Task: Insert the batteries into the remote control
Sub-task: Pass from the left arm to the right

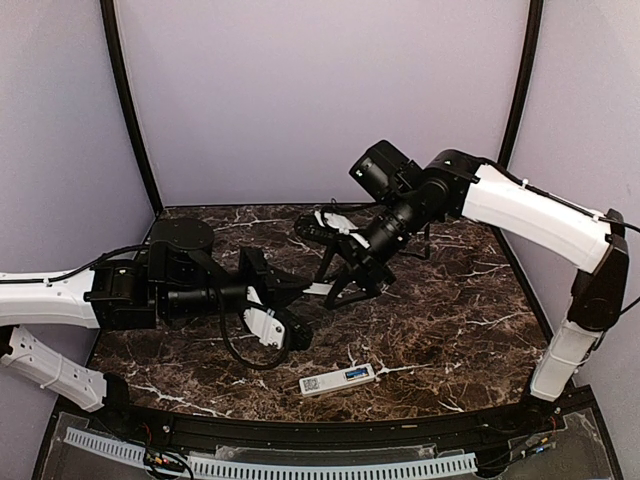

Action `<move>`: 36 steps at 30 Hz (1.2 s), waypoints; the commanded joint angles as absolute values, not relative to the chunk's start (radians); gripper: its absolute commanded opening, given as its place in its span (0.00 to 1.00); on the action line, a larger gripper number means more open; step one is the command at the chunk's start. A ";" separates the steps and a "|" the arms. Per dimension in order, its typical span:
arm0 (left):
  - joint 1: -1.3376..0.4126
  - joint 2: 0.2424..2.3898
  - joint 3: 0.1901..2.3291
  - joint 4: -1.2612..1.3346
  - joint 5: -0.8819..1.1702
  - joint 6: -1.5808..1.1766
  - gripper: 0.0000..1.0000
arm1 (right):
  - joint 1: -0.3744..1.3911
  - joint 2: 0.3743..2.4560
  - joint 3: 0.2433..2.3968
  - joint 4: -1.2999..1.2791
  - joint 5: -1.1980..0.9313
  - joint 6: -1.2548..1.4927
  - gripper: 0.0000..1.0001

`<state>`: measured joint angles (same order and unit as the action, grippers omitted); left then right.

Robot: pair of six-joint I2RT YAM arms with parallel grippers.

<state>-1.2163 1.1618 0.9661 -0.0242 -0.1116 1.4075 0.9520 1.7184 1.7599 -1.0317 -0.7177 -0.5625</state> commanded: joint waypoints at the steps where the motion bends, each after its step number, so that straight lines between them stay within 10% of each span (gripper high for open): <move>1: -1.223 1.154 0.974 -0.015 -0.095 1.419 0.00 | 0.965 1.723 1.763 -1.022 -0.728 -0.575 0.51; 8: -1.223 1.168 0.979 -0.008 -0.104 1.420 0.00 | 0.968 1.728 1.761 -1.035 -0.735 -0.583 0.39; 36: -1.223 1.177 0.974 -0.004 -0.085 1.428 0.00 | 0.970 1.749 1.789 -1.053 -0.733 -0.586 0.44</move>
<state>-1.2167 1.1797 0.9661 -0.0223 -0.1020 1.4216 0.9569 1.7260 1.7634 -1.0481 -0.7208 -0.5728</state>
